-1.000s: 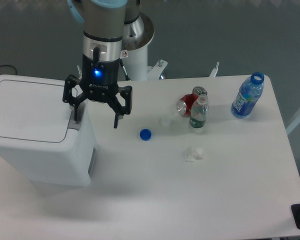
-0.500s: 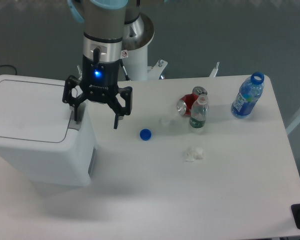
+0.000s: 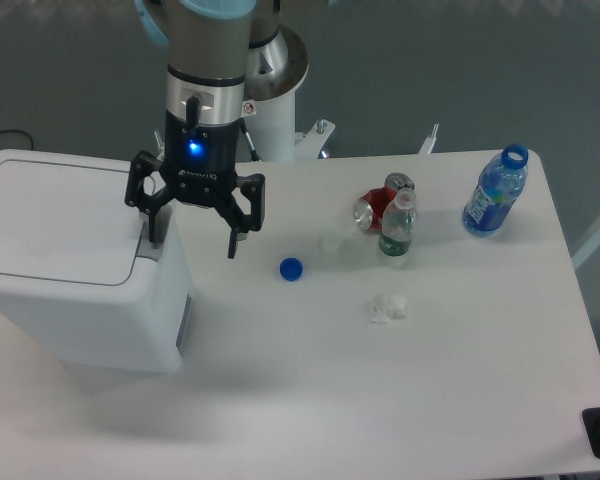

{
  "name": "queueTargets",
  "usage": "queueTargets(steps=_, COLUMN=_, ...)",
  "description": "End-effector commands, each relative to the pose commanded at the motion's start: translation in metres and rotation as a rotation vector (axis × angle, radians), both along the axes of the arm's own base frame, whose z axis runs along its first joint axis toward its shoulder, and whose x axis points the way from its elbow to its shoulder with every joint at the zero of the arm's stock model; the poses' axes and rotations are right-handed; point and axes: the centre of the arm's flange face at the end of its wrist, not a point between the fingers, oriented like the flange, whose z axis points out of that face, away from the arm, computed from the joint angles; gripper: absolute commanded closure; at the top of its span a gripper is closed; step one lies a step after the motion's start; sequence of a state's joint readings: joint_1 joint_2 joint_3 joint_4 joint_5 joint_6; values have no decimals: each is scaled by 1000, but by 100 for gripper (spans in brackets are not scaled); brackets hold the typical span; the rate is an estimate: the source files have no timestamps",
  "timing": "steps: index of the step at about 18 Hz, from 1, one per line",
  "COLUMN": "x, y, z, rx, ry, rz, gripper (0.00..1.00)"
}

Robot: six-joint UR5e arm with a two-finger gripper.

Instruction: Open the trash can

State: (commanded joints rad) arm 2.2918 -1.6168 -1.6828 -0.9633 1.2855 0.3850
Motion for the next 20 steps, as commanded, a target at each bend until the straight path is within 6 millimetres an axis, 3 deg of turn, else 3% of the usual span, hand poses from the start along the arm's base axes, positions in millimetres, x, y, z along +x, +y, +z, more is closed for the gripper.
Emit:
queueTargets(steps=10, x=-2, y=1, z=-1, rx=0, ry=1, rz=0, gripper=0)
queueTargets(steps=17, x=-27, y=-8, z=31, rx=44, ry=42, rz=45, gripper=0)
queueTargets(steps=20, x=-30, y=-9, z=38, rx=42, ry=99, rz=-20, gripper=0)
